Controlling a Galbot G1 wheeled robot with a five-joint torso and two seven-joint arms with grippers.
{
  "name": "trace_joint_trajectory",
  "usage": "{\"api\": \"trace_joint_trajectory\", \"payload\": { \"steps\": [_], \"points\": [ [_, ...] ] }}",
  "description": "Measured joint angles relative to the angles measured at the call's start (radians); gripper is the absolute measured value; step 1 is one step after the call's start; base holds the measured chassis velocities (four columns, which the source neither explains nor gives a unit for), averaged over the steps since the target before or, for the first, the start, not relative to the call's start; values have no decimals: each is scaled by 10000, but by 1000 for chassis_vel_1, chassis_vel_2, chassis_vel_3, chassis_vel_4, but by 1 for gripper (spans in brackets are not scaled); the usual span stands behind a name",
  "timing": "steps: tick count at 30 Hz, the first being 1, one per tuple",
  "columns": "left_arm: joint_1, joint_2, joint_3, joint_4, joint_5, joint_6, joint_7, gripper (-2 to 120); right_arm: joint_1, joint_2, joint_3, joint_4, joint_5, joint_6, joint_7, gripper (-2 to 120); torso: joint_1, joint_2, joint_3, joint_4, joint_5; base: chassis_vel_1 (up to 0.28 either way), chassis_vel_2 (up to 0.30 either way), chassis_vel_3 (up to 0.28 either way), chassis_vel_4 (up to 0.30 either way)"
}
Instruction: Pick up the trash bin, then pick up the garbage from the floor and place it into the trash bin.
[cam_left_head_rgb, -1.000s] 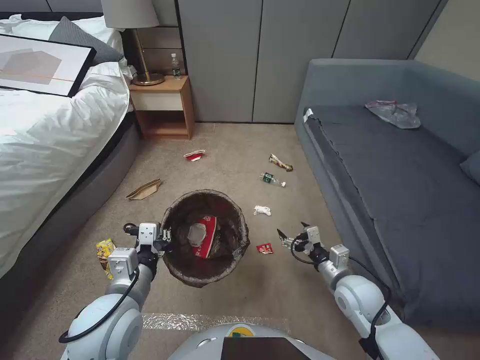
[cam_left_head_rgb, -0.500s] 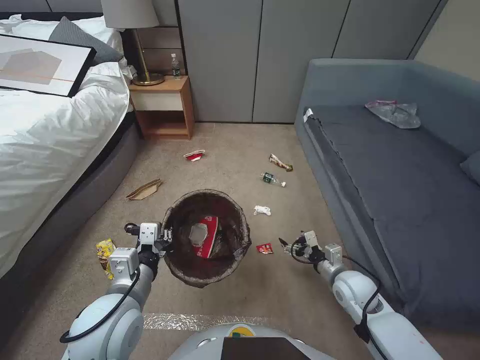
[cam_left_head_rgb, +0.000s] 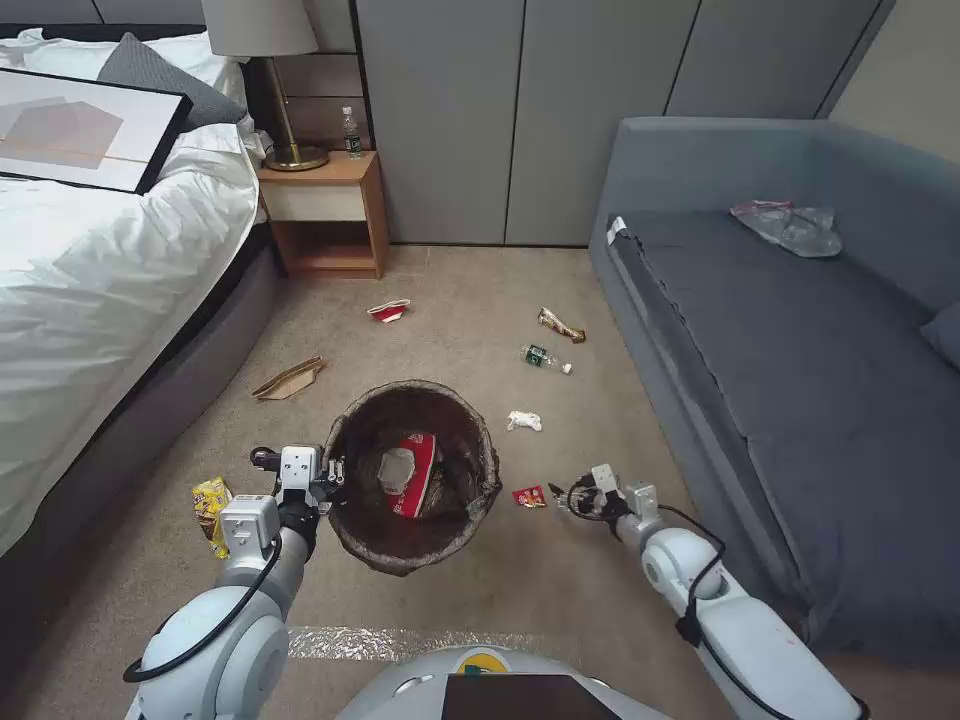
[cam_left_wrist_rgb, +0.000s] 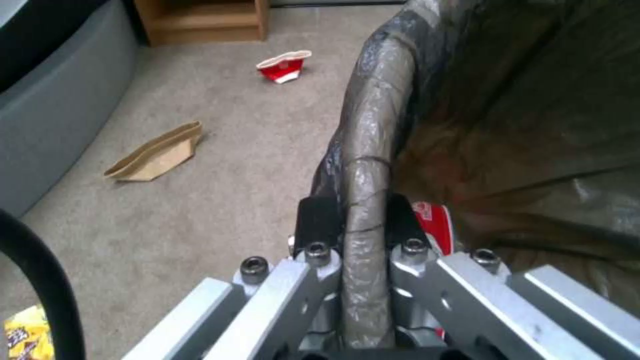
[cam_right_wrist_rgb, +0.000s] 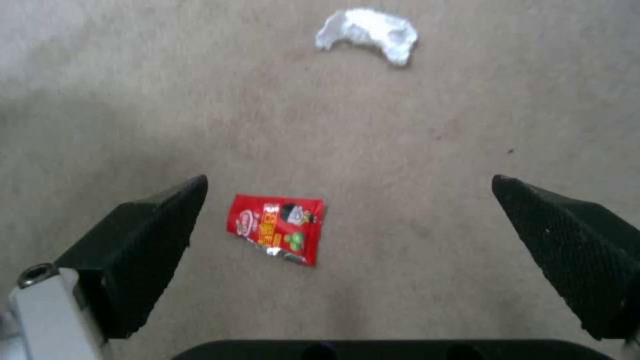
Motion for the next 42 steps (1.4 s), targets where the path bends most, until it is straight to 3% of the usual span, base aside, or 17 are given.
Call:
{"api": "trace_joint_trajectory", "payload": {
  "steps": [21, 42],
  "points": [
    [-106, -28, -7, 104, -73, -2, 15, 2, 1595, 1266, -1410, -1878, -1155, -73, 186, 100, 0, 0, -1, -1, 0, 0, 0, 0, 0],
    [-111, -49, 5, 138, -80, -9, 30, 2, 2009, 1925, -1438, -3220, -632, -336, 185, 100, 0, 0, -1, -2, 0, 0, 0, 0, 0]
  ]
}}
